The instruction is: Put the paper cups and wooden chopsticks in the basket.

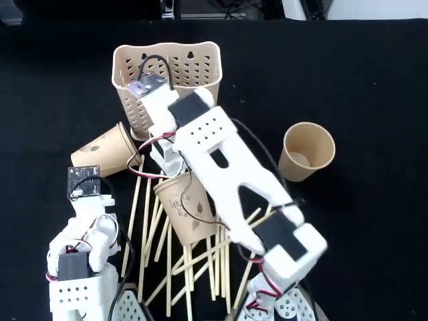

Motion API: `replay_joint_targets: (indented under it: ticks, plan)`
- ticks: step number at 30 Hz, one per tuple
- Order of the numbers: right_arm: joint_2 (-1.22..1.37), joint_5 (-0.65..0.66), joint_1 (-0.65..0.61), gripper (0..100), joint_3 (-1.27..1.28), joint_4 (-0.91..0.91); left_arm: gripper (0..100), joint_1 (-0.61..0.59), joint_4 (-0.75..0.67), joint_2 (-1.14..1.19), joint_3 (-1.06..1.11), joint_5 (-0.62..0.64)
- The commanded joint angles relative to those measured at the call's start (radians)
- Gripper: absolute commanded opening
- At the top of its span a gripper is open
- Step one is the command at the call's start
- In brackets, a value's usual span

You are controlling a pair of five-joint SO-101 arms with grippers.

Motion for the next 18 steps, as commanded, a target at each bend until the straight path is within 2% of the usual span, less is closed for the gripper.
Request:
replay_joint_targets:
  ticks: [1, 4, 7, 12, 18]
  plan:
    - [-0.139, 0.272, -0.011, 17.2, -0.015, 0.018, 3, 0.005, 0.015, -0.008, 0.016, -0.008]
    - [-0.191, 0.493, -0.008, 17.3, 0.05, 0.014, 3, 0.005, 0.015, -0.008, 0.016, -0.008]
    - [-0.194, 0.623, -0.032, 17.8, 0.124, 0.031, 3, 0.005, 0.015, -0.008, 0.016, -0.008]
    - [-0.196, 0.697, -0.081, 26.0, 0.179, 0.072, 3, 0.004, 0.015, -0.008, 0.016, -0.008]
    - [-0.194, 0.802, -0.104, 25.7, 0.182, 0.071, 3, 0.004, 0.015, -0.008, 0.016, -0.008]
